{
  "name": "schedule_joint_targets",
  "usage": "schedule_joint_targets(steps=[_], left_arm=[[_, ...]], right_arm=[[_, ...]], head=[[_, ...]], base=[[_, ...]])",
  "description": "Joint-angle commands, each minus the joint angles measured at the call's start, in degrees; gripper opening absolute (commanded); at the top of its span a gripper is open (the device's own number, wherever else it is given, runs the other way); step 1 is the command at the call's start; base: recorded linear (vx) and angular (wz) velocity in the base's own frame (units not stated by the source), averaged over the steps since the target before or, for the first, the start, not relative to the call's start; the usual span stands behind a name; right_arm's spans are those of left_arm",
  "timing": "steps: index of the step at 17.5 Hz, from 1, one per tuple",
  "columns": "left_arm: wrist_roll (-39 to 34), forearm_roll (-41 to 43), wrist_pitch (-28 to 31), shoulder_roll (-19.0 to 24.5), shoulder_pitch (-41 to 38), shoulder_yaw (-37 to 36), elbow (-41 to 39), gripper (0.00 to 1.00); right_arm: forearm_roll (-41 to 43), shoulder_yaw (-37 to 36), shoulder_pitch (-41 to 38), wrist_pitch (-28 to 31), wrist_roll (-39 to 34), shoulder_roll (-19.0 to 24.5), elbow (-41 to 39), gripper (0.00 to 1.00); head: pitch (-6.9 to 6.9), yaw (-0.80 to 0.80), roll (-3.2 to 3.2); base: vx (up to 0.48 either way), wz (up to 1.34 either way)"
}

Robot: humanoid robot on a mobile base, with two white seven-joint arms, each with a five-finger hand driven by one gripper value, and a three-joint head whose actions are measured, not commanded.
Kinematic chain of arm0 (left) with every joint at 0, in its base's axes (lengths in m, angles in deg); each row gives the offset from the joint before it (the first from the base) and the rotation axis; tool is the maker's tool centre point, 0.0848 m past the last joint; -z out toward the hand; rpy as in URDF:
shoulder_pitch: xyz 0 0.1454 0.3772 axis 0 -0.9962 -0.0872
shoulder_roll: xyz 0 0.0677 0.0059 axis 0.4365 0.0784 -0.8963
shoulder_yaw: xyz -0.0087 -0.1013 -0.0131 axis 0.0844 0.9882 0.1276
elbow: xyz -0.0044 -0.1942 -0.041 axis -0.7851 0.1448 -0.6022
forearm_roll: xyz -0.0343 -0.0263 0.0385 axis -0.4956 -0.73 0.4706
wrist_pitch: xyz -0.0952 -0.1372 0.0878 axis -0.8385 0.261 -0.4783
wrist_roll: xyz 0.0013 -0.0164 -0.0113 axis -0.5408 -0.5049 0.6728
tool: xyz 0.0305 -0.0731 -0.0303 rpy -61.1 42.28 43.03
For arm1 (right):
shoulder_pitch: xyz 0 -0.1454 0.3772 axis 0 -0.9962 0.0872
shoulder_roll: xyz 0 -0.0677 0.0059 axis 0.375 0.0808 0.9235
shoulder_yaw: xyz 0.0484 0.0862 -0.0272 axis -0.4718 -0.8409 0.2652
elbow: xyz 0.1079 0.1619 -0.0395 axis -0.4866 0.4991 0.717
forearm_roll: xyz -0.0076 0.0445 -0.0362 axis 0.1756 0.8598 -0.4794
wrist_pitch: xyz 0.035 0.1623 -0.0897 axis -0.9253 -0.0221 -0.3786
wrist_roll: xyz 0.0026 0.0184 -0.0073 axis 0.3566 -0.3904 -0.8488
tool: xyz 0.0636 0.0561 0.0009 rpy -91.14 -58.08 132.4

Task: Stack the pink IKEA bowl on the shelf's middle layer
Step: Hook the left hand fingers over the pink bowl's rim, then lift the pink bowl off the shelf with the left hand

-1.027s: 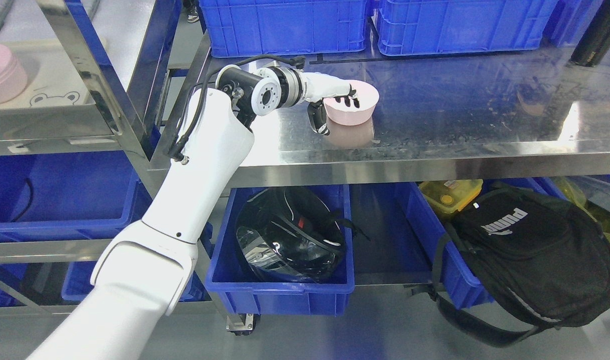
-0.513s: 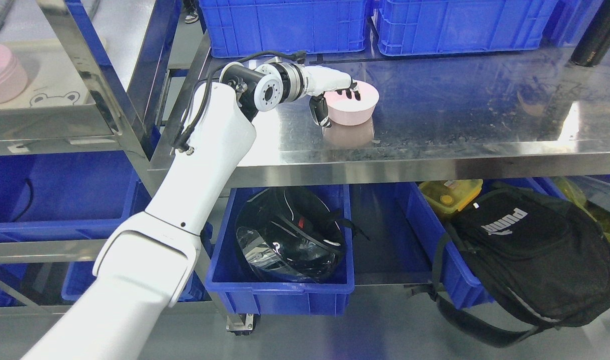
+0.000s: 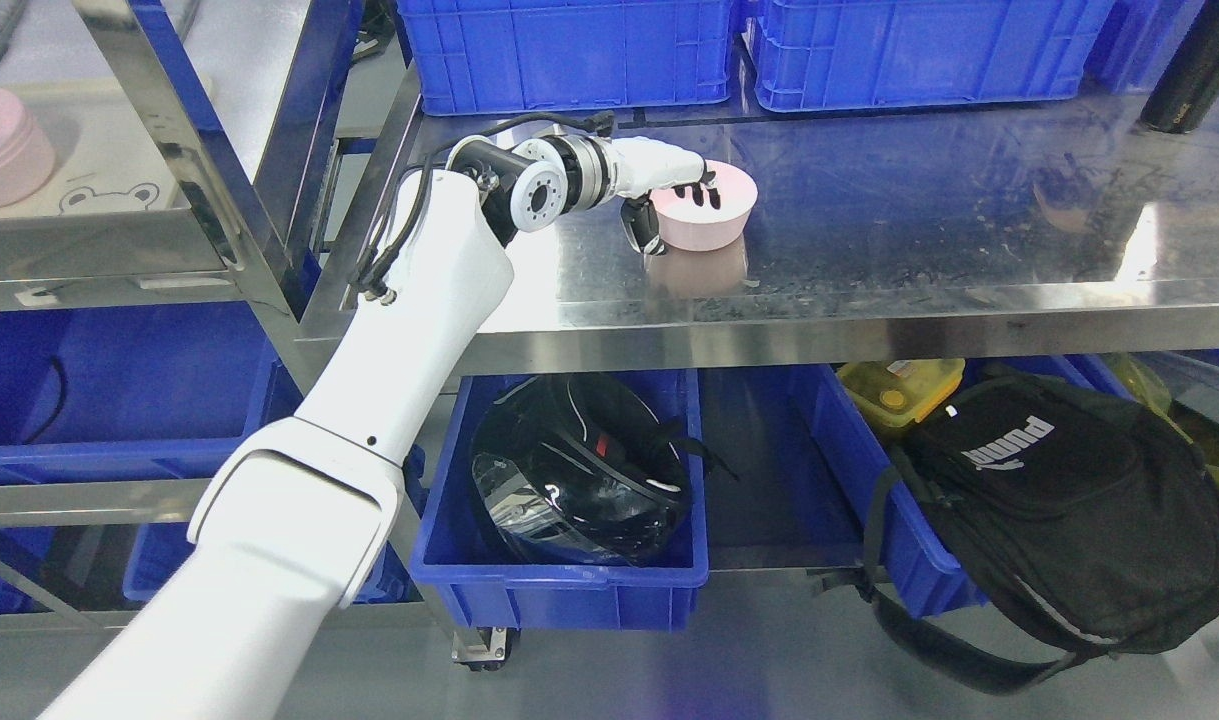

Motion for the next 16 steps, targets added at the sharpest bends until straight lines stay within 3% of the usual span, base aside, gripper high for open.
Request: schedule_joint_targets(steps=[1,7,13,16], left_arm=[[-0.51,-0.24,-0.87,0.74,0.17,-1.22,4.64,0.51],[-0.68,-0.33,-1.57,0.74,0.17,-2.8,6.04,0.43],[-0.68,-0.42,-2.98,0.74,0.17,-2.02,6.13,0.09],[-0.6,-0.42,-5.95,0.74,0.17,1.84,5.7,0.0]], right_arm=[[0.0,0.0,-1.23,0.03,0.0,-1.0,-1.0,1.0],[0.0,0.0,-1.23,0.03,0.0,-1.0,-1.0,1.0],[0.0,0.0,-1.23,0.03,0.0,-1.0,-1.0,1.0],[0.0,0.0,-1.23,0.03,0.0,-1.0,-1.0,1.0]], head=[[0.0,0.0,0.0],[0.0,0.0,0.0],[0.0,0.0,0.0],[0.0,0.0,0.0]], base=[[0.0,0.0],[0.0,0.0],[0.001,-0.02],[0.013,-0.06]])
